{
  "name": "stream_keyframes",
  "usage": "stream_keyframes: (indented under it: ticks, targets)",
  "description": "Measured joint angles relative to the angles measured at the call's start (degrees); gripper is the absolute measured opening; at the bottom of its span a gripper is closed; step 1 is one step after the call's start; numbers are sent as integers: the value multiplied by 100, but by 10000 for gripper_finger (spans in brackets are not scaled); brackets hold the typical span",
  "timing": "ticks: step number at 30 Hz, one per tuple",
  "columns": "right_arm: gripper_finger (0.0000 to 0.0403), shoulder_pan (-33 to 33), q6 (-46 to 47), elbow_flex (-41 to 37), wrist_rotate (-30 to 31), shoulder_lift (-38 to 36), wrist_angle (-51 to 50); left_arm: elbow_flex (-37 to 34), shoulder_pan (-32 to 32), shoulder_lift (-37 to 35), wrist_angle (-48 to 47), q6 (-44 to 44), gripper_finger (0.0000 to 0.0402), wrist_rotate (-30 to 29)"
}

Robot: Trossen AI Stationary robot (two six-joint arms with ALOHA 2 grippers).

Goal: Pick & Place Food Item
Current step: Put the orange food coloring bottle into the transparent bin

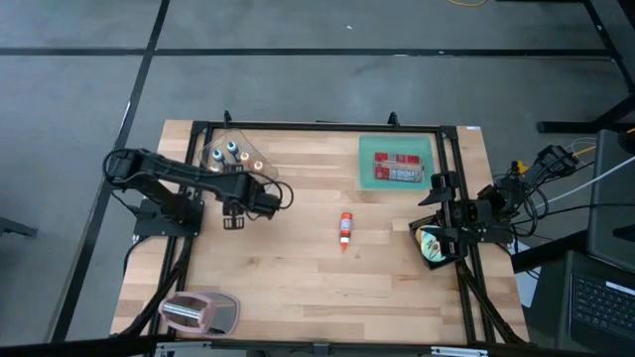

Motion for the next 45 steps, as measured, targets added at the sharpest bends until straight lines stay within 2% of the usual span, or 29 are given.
stream_keyframes:
  ticks: [2,5,9,15,17,19,21,24,28,34,39,45]
  targets:
    - [242,-2,-2,0,0,1,1,-15,113,-4,297,34,175,0]
    - [242,0,-49,0,3,1,-15,29,171,-9,1272,99,175,14]
    - [242,0,-92,0,4,1,-23,142,114,-31,3288,113,175,263]
    - [242,0,-92,0,24,-1,-19,157,-70,252,6169,-590,175,1058]
    - [242,-1,-74,0,24,1,-20,157,-189,473,6960,-386,175,1410]
    - [242,-2,-39,0,24,-1,-21,160,-352,751,7438,288,175,1600]
    - [242,0,-13,0,24,-1,-38,164,-527,1065,7488,1059,175,1357]
    - [242,0,-6,0,23,0,-43,471,-712,1658,6945,1754,175,626]
    - [242,-4,-88,0,24,-1,-41,1368,-930,2488,6193,2759,175,-372]
    - [242,-7,-98,0,158,1,-62,2816,-1198,3639,5431,5041,175,-1217]
    - [242,-6,74,0,200,-1,-134,3710,-1217,4445,4711,6723,175,-1574]
    - [242,-6,262,2,196,5,-235,4311,-1063,4850,4329,7589,175,-1604]
